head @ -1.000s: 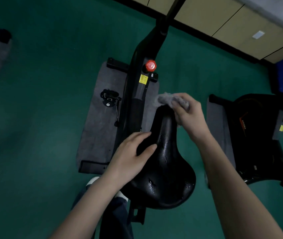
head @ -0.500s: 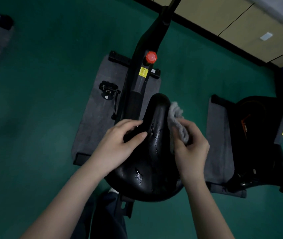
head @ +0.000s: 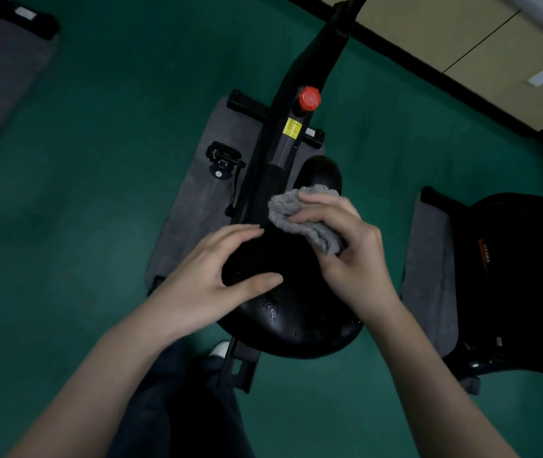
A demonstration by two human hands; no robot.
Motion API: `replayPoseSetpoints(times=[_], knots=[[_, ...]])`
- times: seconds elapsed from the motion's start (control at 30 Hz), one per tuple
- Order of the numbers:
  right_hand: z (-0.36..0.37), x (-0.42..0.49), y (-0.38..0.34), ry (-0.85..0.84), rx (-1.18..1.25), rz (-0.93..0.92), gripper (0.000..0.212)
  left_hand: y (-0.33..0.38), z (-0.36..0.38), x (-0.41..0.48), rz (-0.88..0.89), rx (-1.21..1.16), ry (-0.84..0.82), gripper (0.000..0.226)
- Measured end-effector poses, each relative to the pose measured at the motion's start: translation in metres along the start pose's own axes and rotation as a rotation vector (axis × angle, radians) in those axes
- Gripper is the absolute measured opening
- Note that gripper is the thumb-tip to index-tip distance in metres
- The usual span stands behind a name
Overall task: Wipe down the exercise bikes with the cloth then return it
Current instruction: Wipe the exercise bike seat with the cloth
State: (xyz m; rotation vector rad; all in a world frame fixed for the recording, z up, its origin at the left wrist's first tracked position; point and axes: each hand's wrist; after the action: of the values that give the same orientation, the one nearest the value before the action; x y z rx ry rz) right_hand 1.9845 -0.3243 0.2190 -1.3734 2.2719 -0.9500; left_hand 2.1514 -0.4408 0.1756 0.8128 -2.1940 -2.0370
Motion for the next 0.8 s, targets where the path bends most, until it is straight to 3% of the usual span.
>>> replayPoseSetpoints(times=[0.13,0.3,0.57,0.8], knots=[[-0.01,-0.025,0.008,-0.077,0.082,-0.016,0.027,0.0,0.003,0.0,-0.003,0.007,0.009,0.086],[-0.014,-0.029,0.013,0.169,0.184,0.214,0.026,-0.002,0.005,-0.001,-0.001,0.009,0.023,0.084],[-0.009,-0.05,0.014,0.157,-0.001,0.189,0.026,-0.002,0.007,0.0,0.015,0.027,0.055,0.084],[-0.004,-0.04,0.004,0.225,-0.018,0.246,0.007,-0.004,0.009,0.0,0.029,0.007,0.091,0.074]])
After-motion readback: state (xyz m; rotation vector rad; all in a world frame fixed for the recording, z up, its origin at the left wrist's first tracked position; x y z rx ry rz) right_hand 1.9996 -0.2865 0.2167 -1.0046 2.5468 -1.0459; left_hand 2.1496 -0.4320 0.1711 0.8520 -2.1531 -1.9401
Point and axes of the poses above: each hand's wrist, its own x-axis towards the middle knuckle, its own z-axis out of the palm, y = z × x, and after that the axes turned 9 degrees about -x, right-handed
